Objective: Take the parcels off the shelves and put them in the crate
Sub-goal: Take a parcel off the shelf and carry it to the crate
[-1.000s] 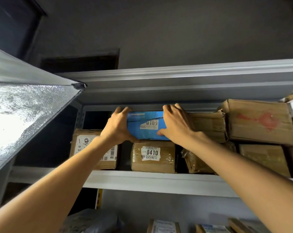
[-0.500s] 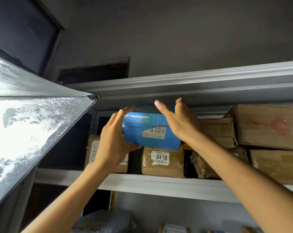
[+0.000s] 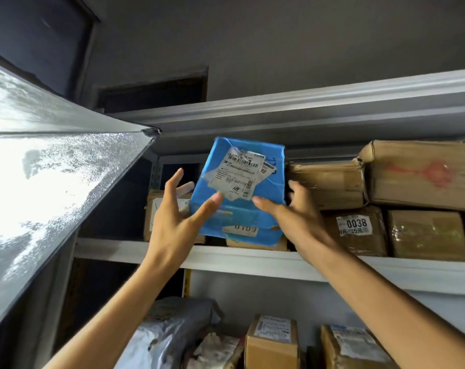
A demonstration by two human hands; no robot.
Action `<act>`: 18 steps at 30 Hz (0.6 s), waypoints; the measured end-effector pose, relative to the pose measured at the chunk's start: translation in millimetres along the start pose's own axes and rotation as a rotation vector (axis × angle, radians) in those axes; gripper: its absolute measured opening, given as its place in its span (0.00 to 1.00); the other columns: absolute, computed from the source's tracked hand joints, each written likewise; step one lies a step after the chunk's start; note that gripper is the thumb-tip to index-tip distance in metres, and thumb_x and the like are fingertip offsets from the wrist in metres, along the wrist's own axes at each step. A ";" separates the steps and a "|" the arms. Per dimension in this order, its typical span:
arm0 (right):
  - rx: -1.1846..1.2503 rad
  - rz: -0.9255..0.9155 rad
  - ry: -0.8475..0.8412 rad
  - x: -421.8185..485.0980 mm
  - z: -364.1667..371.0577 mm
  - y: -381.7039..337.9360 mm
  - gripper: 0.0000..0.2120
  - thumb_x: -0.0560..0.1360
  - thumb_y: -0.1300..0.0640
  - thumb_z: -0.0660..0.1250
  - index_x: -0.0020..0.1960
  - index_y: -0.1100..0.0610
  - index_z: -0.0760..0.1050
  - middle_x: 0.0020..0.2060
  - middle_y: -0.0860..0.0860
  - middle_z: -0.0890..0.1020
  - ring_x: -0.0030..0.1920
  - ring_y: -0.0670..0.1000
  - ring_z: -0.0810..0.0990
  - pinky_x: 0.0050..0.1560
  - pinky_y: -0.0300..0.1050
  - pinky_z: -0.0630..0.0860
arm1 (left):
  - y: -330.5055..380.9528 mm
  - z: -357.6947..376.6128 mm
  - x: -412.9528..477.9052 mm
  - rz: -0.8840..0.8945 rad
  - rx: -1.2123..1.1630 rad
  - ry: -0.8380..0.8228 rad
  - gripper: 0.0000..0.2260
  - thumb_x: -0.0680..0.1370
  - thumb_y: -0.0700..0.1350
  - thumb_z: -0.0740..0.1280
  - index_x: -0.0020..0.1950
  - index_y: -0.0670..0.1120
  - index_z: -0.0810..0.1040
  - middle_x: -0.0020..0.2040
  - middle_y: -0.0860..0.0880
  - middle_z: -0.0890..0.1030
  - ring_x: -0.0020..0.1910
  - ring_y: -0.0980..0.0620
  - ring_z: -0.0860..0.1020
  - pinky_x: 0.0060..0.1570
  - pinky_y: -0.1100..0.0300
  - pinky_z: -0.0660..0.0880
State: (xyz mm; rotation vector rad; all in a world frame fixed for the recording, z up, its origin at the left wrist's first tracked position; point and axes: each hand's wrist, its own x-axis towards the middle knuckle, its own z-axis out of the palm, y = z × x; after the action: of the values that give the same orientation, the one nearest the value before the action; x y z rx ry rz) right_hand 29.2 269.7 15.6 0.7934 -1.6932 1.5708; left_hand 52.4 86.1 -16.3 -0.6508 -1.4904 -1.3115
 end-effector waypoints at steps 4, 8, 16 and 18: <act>-0.027 -0.072 -0.017 -6.0 -0.7 6.4 0.26 0.64 0.64 0.79 0.54 0.48 0.71 0.47 0.43 0.83 0.47 0.43 0.82 0.45 0.43 0.81 | 7.2 -1.8 2.9 -0.132 -0.078 0.008 0.42 0.64 0.52 0.78 0.75 0.50 0.65 0.58 0.54 0.82 0.53 0.57 0.82 0.48 0.62 0.79; 0.077 -0.143 -0.008 -10.7 -6.0 11.6 0.23 0.66 0.67 0.77 0.48 0.49 0.69 0.39 0.34 0.83 0.44 0.38 0.83 0.39 0.37 0.80 | 10.5 -13.8 3.6 -0.140 -0.068 -0.111 0.28 0.61 0.38 0.79 0.59 0.50 0.77 0.55 0.47 0.83 0.56 0.48 0.81 0.46 0.48 0.82; -0.004 -0.250 0.029 -17.8 -10.7 6.8 0.34 0.54 0.74 0.80 0.48 0.50 0.67 0.45 0.46 0.80 0.42 0.33 0.78 0.38 0.26 0.73 | 0.2 -19.2 -12.3 -0.045 -0.103 -0.079 0.38 0.52 0.33 0.79 0.61 0.40 0.72 0.53 0.43 0.83 0.52 0.47 0.83 0.42 0.52 0.81; 0.070 -0.277 -0.021 -16.2 -12.0 5.4 0.32 0.57 0.75 0.78 0.49 0.50 0.69 0.46 0.46 0.81 0.46 0.37 0.80 0.39 0.29 0.76 | 3.1 -19.4 -13.3 -0.012 -0.102 -0.072 0.37 0.53 0.36 0.81 0.61 0.41 0.74 0.54 0.44 0.83 0.54 0.46 0.82 0.44 0.51 0.82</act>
State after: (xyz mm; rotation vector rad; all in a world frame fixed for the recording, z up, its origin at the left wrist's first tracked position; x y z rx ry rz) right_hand 35.1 281.9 -0.3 1.0356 -1.4769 1.4399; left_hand 66.1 71.5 -29.0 -0.7625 -1.4948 -1.3932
